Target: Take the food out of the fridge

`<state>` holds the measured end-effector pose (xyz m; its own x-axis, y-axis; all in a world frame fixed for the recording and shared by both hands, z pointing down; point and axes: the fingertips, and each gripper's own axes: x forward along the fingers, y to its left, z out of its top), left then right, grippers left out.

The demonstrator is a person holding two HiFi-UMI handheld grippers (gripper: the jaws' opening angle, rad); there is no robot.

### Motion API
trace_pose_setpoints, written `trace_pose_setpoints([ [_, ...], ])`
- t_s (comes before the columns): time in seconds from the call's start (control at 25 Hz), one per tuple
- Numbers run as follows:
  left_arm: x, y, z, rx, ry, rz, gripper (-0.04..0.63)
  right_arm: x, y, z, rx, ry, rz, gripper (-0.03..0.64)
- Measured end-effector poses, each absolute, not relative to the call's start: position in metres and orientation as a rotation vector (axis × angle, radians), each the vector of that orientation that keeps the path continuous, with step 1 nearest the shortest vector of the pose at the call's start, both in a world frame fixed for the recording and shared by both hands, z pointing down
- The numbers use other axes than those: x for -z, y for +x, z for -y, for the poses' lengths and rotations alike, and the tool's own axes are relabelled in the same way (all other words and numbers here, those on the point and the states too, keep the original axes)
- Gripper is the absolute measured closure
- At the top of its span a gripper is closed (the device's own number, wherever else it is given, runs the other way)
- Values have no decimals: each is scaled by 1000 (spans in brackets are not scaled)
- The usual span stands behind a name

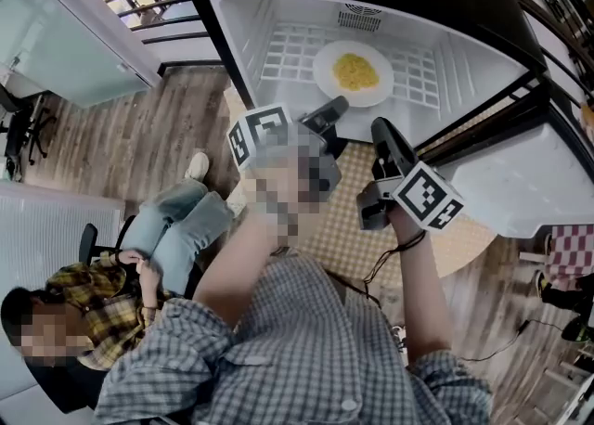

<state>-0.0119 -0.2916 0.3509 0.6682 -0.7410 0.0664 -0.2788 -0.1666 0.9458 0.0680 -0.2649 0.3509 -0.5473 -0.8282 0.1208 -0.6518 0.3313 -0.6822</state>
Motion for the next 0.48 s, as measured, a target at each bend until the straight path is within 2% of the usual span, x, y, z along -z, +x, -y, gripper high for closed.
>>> trace_pose_setpoints([
  [0.08, -351, -13, 291, 509, 1742, 816, 558, -351, 68, 272, 1060, -1308, -2302, 597],
  [0.16, -352, -13, 290, 508, 1742, 808, 558, -350, 69, 278, 1093, -1277, -2251, 546],
  [0.48, -353, -15, 287, 497, 1754, 792, 558, -353, 66, 291, 1145, -1230, -2189, 545],
])
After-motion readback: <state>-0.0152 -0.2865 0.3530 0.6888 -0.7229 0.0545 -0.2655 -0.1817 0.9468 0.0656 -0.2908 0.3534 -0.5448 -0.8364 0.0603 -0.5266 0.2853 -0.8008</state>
